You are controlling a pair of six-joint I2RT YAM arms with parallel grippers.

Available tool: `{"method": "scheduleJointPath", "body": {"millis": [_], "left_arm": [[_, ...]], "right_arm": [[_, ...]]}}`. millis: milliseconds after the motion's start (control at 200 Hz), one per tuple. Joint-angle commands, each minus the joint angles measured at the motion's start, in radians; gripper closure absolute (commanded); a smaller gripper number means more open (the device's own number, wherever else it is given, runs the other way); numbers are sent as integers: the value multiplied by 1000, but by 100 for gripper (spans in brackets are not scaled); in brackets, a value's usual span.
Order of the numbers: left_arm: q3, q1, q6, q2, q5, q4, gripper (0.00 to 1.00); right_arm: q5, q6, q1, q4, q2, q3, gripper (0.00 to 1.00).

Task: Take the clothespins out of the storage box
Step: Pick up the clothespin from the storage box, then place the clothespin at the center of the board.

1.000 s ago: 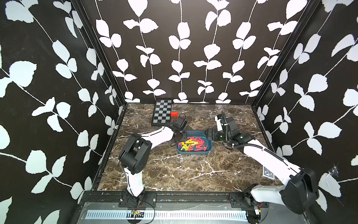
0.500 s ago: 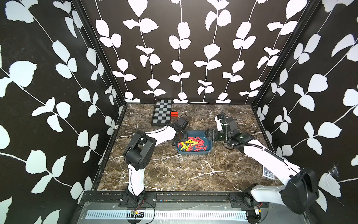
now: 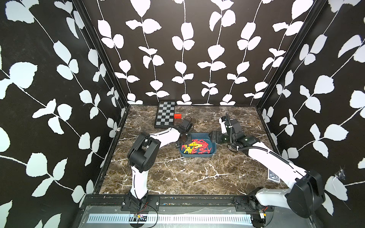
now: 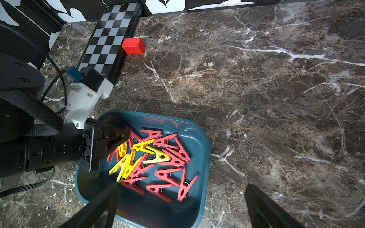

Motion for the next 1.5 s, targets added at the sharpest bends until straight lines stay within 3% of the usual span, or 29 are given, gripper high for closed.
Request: {"method": "scheduleJointPath", "body": {"millis": [0, 600, 995, 1160, 1495], "left_arm": [[20, 0, 5, -50, -4, -20, 99], [30, -6, -9, -294, -41, -184, 100], [-160, -52, -2, -483, -78, -301, 100], [-256, -130, -36, -536, -85, -314, 100], [-473, -178, -89, -566, -55, -197, 100]], "right_arm": [[0, -2, -6, 1, -23, 1, 1], [-86, -8, 2, 63, 24, 27, 1], [-109, 4, 78, 102, 86, 56, 1], [-86, -5, 115, 98, 104, 67, 1], [-60, 38, 146, 77, 116, 50, 1]]}}
